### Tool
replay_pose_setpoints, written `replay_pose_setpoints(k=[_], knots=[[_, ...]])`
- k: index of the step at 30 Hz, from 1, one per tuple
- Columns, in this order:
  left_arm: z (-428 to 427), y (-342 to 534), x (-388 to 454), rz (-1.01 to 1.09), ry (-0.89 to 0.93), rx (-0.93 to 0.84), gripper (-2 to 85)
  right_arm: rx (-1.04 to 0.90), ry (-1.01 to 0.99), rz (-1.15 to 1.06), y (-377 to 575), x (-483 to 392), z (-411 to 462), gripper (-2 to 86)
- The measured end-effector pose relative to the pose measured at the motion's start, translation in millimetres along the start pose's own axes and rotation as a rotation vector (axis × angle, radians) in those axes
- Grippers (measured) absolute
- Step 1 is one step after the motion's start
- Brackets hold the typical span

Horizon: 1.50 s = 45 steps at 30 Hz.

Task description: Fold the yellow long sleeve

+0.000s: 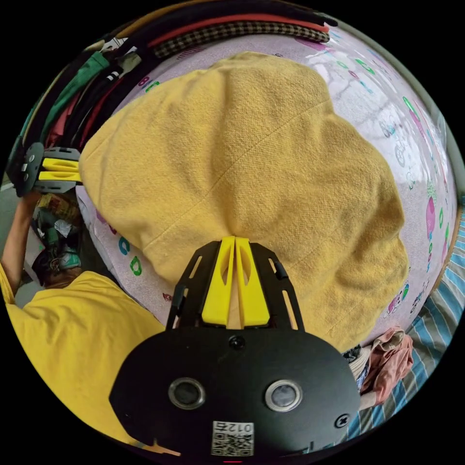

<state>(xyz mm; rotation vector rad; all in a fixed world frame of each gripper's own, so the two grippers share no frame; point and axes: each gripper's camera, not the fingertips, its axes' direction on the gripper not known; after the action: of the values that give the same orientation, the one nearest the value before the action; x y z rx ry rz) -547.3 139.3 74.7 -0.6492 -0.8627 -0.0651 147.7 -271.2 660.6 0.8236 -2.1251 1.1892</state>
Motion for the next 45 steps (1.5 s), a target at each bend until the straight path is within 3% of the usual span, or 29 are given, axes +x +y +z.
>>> replay_pose_setpoints(k=[2, 5, 8, 11, 15, 18, 23, 26, 28, 34, 38, 40, 45], knots=[[49, 20, -13, -0.143, 0.07, 0.005, 0.4, -0.027, -0.008, 0.005, -4, 6, 8, 0.0], [56, 34, -17, -0.285, 0.108, 0.072, 0.4, -0.052, -0.019, 0.001, -4, 15, 15, 0.0], [36, 59, -21, -0.457, -0.059, 0.048, 0.5, -0.036, -0.062, -0.02, 6, 28, 18, 0.0], [-8, 75, -16, -0.539, -0.094, 0.126, 0.5, 0.049, -0.137, -0.015, 33, 47, 6, 0.1], [-43, 20, 25, -0.449, -0.092, 0.218, 0.4, 0.28, -0.188, 0.102, 104, 82, -26, 0.4], [-28, -68, 69, -0.301, 0.058, 0.215, 0.4, 0.347, -0.247, 0.209, 167, 109, -24, 0.6], [34, -221, 176, 0.03, 0.259, 0.11, 0.3, 0.348, -0.298, 0.337, 245, 123, 17, 0.6], [81, -269, 220, 0.139, 0.143, -0.035, 0.2, 0.37, -0.288, 0.4, 265, 130, 38, 0.5], [110, -281, 226, 0.171, 0.05, -0.111, 0.1, 0.363, -0.257, 0.42, 267, 139, 51, 0.5], [147, -287, 166, -0.007, 0.294, -0.093, 0.0, 0.285, -0.257, 0.446, 245, 180, 91, 0.5], [140, -294, 164, 0.045, 0.384, -0.103, 0.2, 0.233, -0.336, 0.408, 256, 198, 93, 0.5], [119, -292, 168, 0.056, 0.295, -0.084, 0.3, 0.239, -0.374, 0.394, 273, 200, 84, 0.6], [93, -295, 159, 0.044, 0.056, -0.026, 0.3, 0.458, -0.396, 0.299, 306, 183, 57, 0.5]])
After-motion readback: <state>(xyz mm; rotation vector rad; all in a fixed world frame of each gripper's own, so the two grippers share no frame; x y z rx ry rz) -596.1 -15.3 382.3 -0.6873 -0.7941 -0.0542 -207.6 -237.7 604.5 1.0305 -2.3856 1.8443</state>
